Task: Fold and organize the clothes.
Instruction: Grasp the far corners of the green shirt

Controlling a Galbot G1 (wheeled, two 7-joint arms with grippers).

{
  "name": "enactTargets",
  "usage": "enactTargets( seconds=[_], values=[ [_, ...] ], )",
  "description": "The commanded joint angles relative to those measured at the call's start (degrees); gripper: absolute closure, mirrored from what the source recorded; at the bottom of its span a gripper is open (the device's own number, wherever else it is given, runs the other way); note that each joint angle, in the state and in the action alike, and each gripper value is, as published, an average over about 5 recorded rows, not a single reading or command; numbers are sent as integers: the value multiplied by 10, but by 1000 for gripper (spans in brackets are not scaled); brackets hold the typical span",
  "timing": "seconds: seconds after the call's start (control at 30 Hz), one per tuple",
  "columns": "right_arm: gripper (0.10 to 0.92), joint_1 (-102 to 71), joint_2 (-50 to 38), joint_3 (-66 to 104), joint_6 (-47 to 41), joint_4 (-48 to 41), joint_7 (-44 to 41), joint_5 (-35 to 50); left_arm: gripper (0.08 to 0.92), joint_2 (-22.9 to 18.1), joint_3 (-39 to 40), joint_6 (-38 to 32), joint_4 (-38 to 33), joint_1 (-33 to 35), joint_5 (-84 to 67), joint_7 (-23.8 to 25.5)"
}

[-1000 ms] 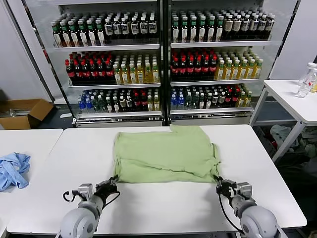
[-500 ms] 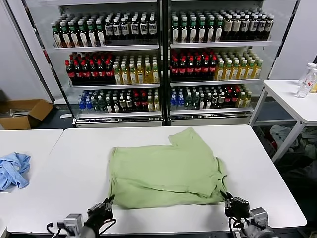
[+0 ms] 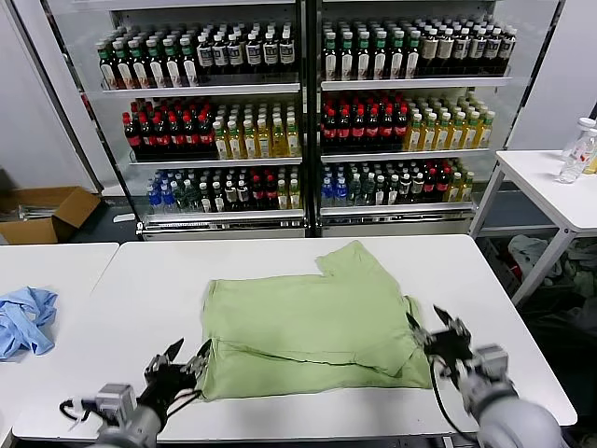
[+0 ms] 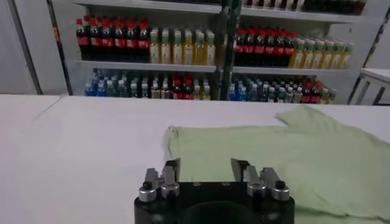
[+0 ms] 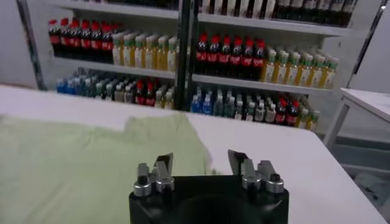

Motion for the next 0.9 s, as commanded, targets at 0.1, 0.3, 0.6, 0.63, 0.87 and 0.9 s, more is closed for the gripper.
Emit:
enactTargets(
  seconds=[0.1, 0.3, 0.6, 0.63, 0.87, 0.9],
  values=[
    [212, 393, 109, -201, -15, -371, 6, 19, 255, 5, 135, 4, 309, -332, -19, -16],
    [203, 458, 167, -231, -2, -545, -11, -13, 180, -20, 176, 3, 432, -407, 11, -14],
    [203, 475, 226, -220, 7, -663, -32, -66, 177, -41, 178, 4, 509, -444, 20, -19],
    [203, 477, 231, -216, 7, -675, -33, -71, 177, -41, 179, 4, 513, -446, 19, -19],
    [203, 472, 243, -204, -1, -711, -46, -80, 177, -44, 180, 5, 501, -430, -10, -14],
    [207, 470, 242, -203, -3, -709, -48, -77, 177, -44, 181, 5, 496, -426, -15, -12]
  ],
)
